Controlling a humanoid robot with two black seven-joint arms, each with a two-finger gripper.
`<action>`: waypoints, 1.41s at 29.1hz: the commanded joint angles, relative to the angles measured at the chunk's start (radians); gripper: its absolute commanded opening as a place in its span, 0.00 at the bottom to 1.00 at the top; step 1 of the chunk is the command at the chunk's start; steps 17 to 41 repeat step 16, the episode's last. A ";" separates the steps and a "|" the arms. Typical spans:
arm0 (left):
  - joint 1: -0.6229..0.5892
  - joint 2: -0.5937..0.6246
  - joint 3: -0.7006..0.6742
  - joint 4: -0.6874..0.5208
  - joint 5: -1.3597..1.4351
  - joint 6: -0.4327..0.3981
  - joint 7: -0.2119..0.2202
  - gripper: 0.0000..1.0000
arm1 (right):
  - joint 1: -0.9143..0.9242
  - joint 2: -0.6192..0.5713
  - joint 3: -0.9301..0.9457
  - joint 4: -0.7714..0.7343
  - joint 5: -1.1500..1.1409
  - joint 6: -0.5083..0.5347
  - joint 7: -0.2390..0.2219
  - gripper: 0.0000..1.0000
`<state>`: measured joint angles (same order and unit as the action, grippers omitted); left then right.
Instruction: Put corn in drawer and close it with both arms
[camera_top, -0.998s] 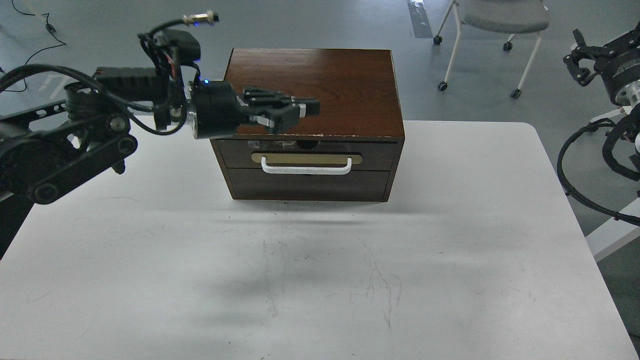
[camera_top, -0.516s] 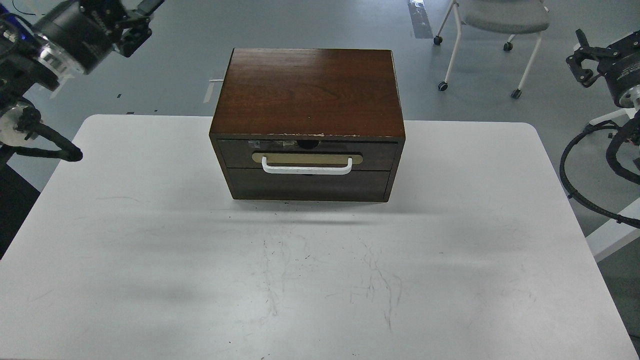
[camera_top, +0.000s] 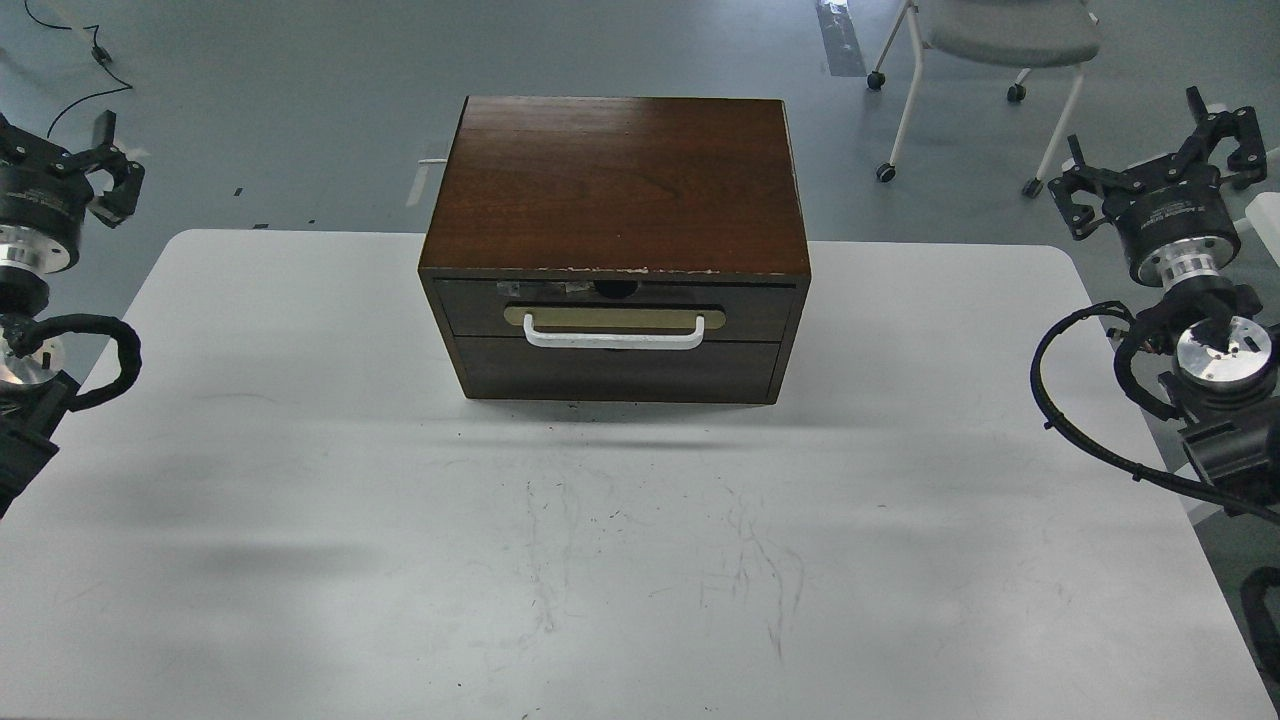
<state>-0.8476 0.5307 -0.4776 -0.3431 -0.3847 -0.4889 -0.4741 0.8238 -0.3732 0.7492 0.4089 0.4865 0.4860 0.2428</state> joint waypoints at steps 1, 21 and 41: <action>0.001 -0.018 0.001 -0.002 0.003 0.000 0.014 0.99 | 0.006 -0.013 -0.007 -0.002 -0.005 0.002 0.001 1.00; 0.059 -0.110 -0.001 -0.002 0.001 0.000 0.015 0.99 | -0.008 -0.041 -0.016 -0.004 -0.006 0.003 0.001 1.00; 0.059 -0.110 -0.001 -0.002 0.001 0.000 0.015 0.99 | -0.008 -0.041 -0.016 -0.004 -0.006 0.003 0.001 1.00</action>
